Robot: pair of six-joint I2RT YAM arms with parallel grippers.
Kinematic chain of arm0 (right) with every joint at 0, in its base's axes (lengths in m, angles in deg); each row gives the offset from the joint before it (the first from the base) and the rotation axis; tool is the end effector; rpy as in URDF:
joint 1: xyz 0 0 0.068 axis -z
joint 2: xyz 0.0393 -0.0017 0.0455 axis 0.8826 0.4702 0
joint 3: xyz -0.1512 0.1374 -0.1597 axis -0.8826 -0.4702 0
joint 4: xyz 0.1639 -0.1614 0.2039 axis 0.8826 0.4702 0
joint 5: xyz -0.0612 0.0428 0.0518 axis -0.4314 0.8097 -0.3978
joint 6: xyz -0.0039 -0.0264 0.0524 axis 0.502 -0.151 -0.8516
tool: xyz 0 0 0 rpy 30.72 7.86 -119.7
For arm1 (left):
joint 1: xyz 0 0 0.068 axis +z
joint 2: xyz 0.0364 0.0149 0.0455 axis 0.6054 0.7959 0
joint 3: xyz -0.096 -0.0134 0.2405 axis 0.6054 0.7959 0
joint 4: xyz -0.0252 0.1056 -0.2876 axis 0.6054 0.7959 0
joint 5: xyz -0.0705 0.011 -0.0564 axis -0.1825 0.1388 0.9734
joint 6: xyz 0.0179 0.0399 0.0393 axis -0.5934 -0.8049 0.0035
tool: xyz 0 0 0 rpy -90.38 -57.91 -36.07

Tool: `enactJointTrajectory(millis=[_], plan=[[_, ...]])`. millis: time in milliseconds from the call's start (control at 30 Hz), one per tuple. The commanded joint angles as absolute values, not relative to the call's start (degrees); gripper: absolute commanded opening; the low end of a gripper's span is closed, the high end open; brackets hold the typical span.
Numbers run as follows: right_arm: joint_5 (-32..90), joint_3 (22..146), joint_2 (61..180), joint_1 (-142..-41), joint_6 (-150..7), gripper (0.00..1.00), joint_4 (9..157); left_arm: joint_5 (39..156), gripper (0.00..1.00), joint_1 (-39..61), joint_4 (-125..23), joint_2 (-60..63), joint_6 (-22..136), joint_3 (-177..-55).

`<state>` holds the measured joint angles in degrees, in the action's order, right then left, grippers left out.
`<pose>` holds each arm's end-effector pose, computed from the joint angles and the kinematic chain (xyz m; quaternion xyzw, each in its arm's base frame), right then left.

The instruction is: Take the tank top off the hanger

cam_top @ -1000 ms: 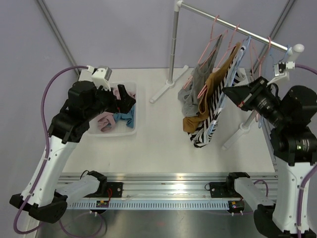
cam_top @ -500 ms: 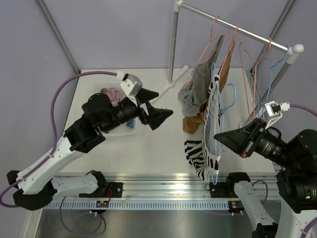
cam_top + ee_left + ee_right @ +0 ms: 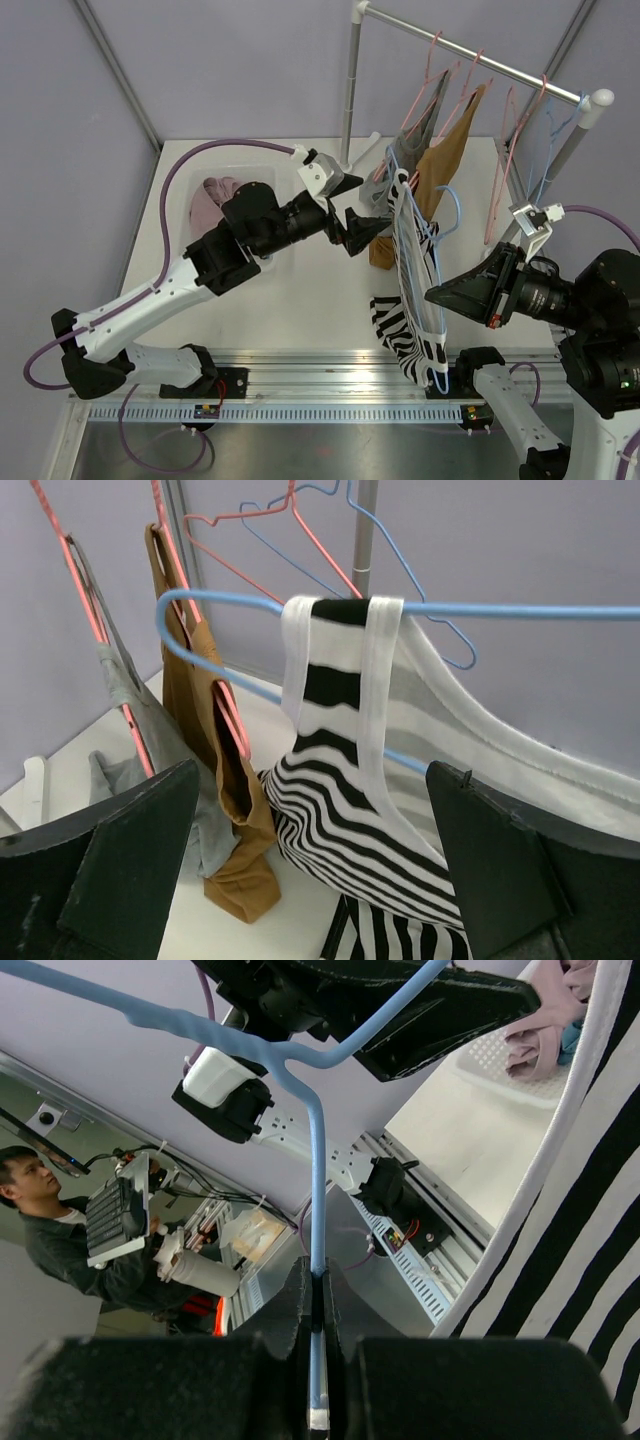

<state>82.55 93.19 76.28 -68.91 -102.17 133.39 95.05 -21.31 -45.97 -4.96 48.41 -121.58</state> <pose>0.0597 0.0446 0.5163 -0.1695 0.6958 0.5647 0.4101 0.1673 -0.2822 0.4626 0.3458 0.5748 -0.4094 0.6184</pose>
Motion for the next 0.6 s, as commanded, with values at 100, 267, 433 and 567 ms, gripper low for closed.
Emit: enactJointTrajectory(millis=[100, 267, 433, 567], plan=[[84.8, 94.7, 78.8, -70.7, -101.7, 0.00, 131.6, 97.3, 0.99, -21.5, -52.6, -1.0, 47.1, -126.6], [84.0, 95.8, 79.4, -71.5, -100.3, 0.00, 132.9, 97.2, 0.77, -21.5, -52.7, 2.2, 47.4, -128.7], [82.9, 96.7, 79.7, -72.2, -98.7, 0.00, 134.3, 92.6, 0.24, -21.4, -50.6, 4.4, 46.6, -131.3], [78.5, 96.8, 80.4, -72.7, -93.9, 0.00, 138.7, 87.3, 0.14, -21.4, -50.0, 3.4, 46.5, -129.8]])
